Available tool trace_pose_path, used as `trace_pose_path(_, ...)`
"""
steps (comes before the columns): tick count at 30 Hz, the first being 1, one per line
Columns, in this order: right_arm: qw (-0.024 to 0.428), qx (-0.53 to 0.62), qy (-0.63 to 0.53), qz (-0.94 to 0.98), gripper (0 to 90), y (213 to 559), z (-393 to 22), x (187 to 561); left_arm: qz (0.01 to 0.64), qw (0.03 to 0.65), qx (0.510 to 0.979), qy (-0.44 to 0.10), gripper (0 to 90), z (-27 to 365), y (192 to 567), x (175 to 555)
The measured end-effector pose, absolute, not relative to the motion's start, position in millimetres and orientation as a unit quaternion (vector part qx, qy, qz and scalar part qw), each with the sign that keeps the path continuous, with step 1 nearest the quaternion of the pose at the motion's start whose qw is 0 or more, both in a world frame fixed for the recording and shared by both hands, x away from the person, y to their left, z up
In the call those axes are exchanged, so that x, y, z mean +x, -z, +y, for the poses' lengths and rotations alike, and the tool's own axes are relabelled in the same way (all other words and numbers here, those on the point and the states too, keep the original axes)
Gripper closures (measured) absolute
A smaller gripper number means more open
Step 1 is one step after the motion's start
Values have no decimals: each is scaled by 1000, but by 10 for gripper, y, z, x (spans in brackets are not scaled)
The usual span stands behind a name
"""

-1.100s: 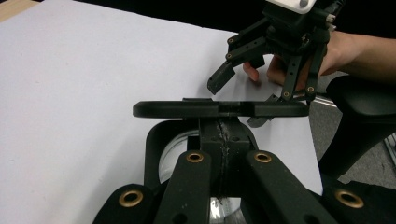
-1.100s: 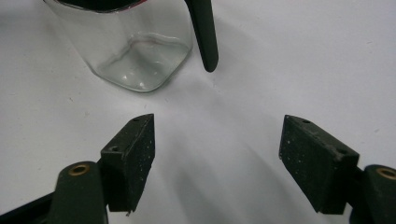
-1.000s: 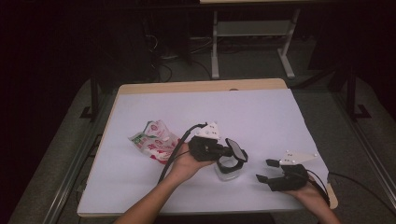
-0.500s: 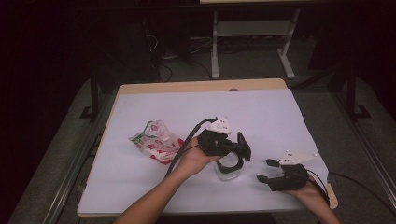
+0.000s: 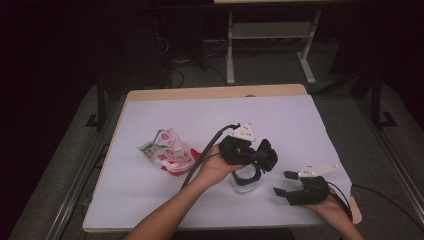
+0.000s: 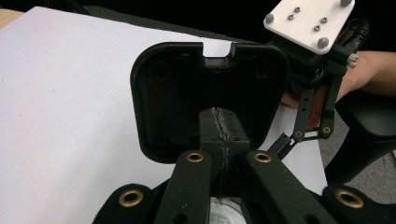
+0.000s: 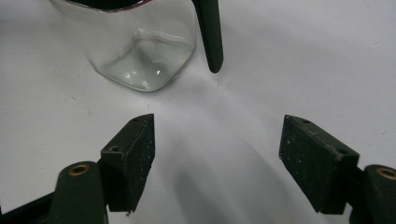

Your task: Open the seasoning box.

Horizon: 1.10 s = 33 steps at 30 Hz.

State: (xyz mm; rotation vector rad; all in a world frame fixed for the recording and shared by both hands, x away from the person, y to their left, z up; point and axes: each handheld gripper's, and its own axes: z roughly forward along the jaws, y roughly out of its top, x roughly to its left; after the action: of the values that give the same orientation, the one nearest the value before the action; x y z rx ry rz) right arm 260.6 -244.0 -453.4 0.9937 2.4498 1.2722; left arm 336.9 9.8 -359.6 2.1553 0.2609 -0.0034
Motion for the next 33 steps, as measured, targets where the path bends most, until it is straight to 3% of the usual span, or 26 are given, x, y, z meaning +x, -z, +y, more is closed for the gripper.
trace_pose_path(14,104,336,-432,831,265,4536,-2448,2609,110,465,878,4,900,124,3586,3354)
trace_pose_path(33,97,335,-431,832,267,4525,-2435,2601,128,460,879,10,884,513,3585,3221)
